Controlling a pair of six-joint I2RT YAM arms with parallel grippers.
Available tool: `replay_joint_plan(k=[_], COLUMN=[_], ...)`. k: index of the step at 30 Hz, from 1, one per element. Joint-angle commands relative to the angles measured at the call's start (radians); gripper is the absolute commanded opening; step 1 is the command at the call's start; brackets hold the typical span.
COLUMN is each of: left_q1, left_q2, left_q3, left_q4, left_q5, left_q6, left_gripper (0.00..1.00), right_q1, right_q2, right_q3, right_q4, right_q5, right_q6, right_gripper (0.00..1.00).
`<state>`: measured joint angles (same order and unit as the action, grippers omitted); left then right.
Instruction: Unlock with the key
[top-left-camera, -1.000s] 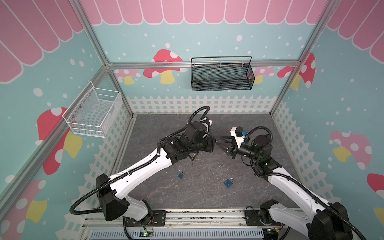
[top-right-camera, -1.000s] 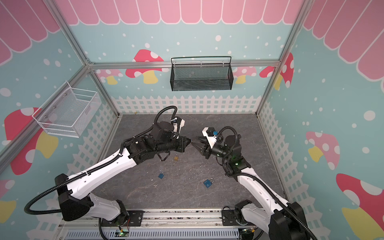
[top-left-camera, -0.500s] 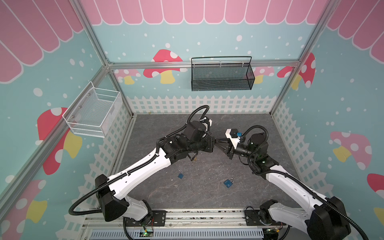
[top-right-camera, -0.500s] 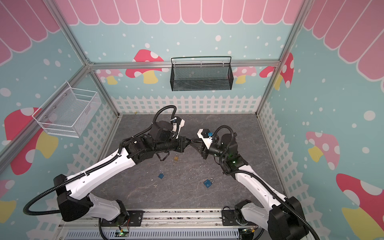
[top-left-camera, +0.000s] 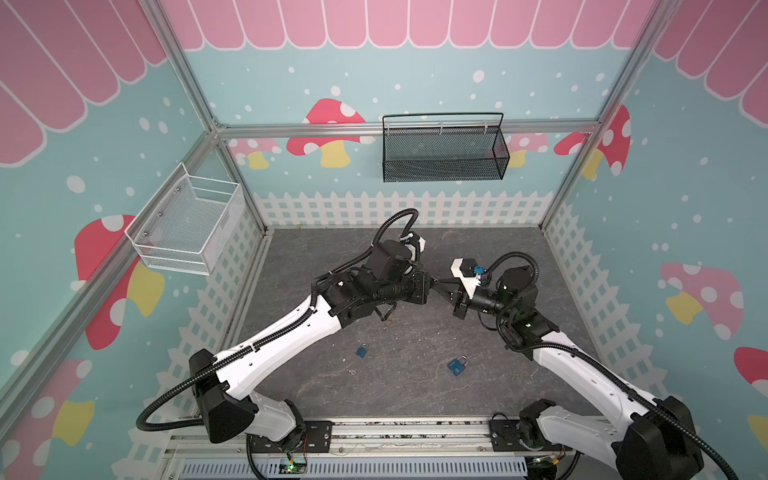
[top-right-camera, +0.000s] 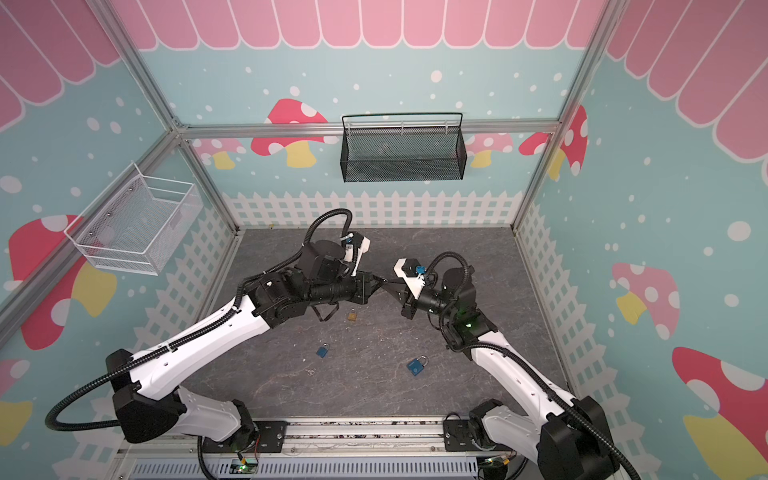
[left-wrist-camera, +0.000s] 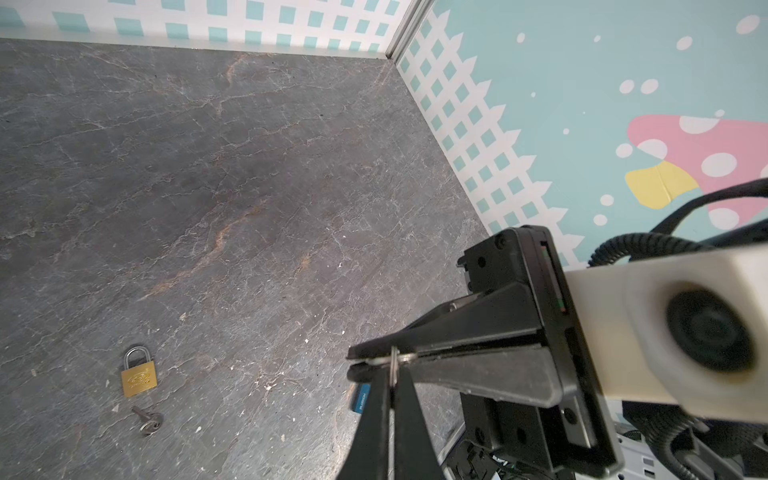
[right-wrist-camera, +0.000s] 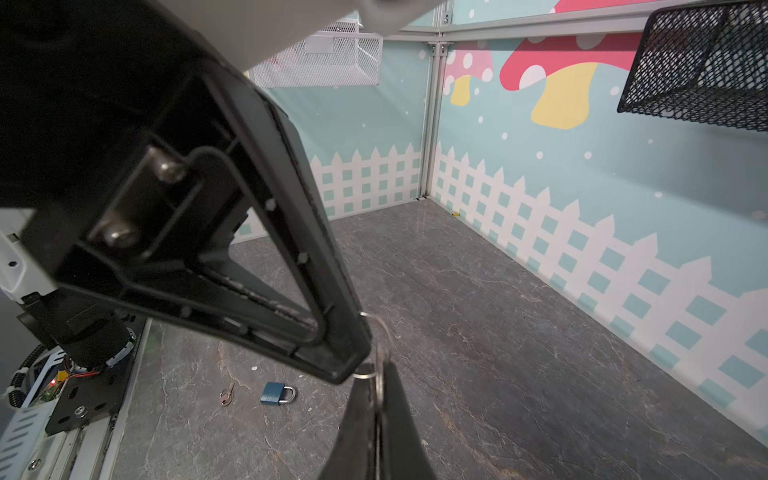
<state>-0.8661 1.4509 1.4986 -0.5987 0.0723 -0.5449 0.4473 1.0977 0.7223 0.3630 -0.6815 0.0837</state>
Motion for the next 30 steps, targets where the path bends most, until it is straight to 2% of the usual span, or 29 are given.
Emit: replay_joint_plan(k=[1,3,6,10,14,19,21,24,30], left_q1=[-0.001,-0.001,0.000,0.001,0.007,0.032,0.041,0.047,0.053], left_q2=[-0.018,-0.030,-0.073,-0.165,-0.273,-0.349,-0.353,-0.334,-0.296], left_q3=[0.036,0.038,0.004,-0.125,-0.310,-0.458,-0.485,-0.495,-0.484], left_q4=[-0.016,-0.016,0.002,0.116,0.304,0.492,0.564,0.640,0.705], left_q5=[0.001,-0.015,-0.062,-0.090,-0.071,0.044,0.129,0.226,0.333], left_q6=[0.013,0.023,0.028,0.034,0.049,0.086,0.095,0.105,0.134], left_gripper=[0.00,0.11,0.19,0.25,0.27,0.28,0.28,0.27,0.25], right_q1=[0.008,0.008,0.008,0.008,0.008,0.008,0.008,0.010,0.010], right_q2=[-0.034,-0.041,-0.044,-0.042,-0.051,-0.062,-0.059,-0.059,-0.075], right_q3=[0.023,0.013,0.009,-0.003,-0.002,-0.022,-0.015,-0.012,-0.006], right_q4=[0.026,0.054,0.072,0.145,0.200,0.319,0.336,0.367,0.383], right_q5=[-0.003,0.008,0.048,0.035,0.018,-0.043,-0.070,-0.109,-0.139], right_q6=[0.059,0.130,0.253,0.425,0.558,0.718,0.756,0.789,0.824], right_gripper=[0.00,0.00,0.00,0.00,0.00,0.00,0.00,0.00,0.00])
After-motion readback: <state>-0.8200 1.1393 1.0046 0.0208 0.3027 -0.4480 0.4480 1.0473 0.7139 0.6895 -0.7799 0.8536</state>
